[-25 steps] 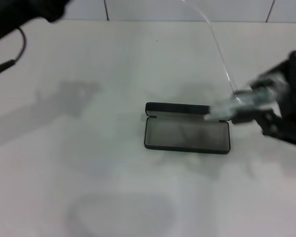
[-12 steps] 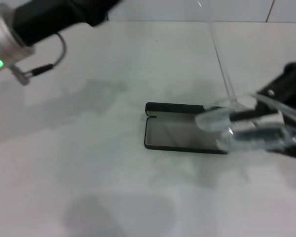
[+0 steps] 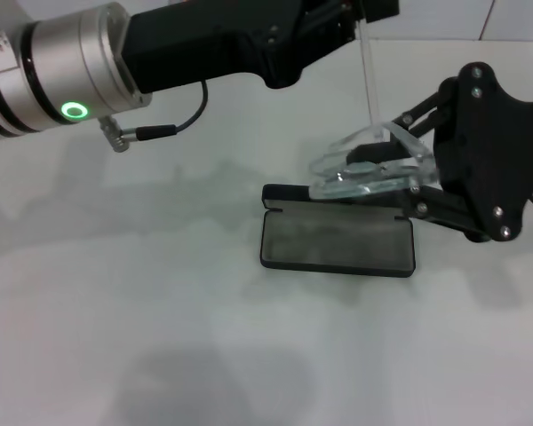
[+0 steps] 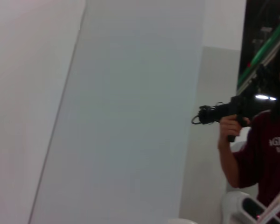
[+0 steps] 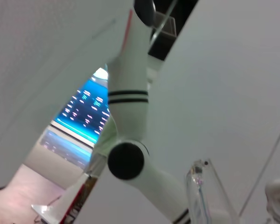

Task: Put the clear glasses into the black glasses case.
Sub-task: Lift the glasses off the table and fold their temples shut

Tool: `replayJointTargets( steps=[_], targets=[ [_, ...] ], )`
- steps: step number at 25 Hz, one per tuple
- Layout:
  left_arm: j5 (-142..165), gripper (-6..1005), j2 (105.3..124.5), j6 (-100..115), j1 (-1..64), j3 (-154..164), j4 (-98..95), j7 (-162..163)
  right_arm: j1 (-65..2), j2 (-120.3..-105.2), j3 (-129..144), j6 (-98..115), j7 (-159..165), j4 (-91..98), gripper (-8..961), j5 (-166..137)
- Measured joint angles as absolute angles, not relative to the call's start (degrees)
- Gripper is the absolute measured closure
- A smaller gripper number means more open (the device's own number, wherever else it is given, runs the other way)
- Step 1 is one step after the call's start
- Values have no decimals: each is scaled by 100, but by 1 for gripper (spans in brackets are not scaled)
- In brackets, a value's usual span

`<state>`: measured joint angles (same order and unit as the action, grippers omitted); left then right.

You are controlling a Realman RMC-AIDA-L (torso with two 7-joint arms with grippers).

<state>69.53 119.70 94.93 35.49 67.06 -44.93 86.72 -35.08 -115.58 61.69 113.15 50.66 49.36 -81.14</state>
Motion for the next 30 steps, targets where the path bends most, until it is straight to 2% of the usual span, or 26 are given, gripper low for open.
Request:
replayJointTargets(
  steps=[30],
  targets=[
    [6934, 928, 11962, 9870, 3511, 6738, -4494, 8380, -3392, -11553, 6098, 11047, 5062, 4667, 833, -8087]
  ],
)
